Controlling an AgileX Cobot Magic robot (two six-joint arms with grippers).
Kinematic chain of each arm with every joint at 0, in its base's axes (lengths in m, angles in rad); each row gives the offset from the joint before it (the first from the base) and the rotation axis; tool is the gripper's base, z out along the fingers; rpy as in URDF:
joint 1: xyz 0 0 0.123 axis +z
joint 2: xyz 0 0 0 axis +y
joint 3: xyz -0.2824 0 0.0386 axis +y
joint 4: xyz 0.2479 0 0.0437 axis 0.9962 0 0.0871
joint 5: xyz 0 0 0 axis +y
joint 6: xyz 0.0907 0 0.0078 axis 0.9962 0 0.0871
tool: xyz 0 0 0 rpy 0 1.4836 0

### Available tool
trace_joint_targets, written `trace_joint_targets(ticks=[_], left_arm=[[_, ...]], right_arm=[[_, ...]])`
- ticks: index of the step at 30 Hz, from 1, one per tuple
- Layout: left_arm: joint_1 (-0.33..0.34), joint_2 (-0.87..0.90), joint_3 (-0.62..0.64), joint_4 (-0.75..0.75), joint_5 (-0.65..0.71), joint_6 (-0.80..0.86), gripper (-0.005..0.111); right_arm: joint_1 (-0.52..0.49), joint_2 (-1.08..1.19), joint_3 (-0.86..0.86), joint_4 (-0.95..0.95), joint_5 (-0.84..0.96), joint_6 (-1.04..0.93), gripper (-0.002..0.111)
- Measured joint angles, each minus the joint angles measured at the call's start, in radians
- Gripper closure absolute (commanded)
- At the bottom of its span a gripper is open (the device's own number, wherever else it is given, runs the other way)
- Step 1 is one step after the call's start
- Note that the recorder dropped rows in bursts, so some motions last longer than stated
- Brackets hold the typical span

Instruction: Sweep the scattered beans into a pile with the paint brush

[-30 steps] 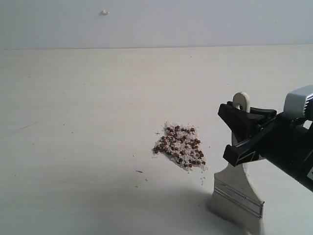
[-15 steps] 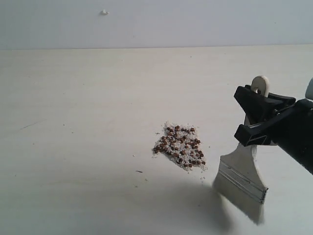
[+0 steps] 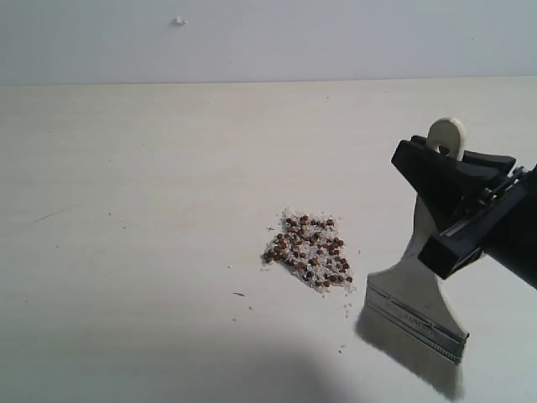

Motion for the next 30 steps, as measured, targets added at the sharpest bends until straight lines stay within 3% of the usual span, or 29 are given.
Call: trace_joint_targets(ticks=[10, 20, 30], left_arm=[[0.000, 0.000, 0.000, 0.000, 0.000, 0.000, 0.107], [0.000, 0.000, 0.000, 0.000, 0.000, 0.000, 0.107], [0.000, 0.000, 0.000, 0.000, 0.000, 0.000, 0.107]], right_arm=[[0.000, -0.051, 0.000, -0.088, 0.185, 0.032, 0.108], [0.000, -0.045, -0.008, -0.124, 0.213, 0.088, 0.108], [0.000, 0.080, -0.127, -0.288, 0.239, 0.219, 0.108]])
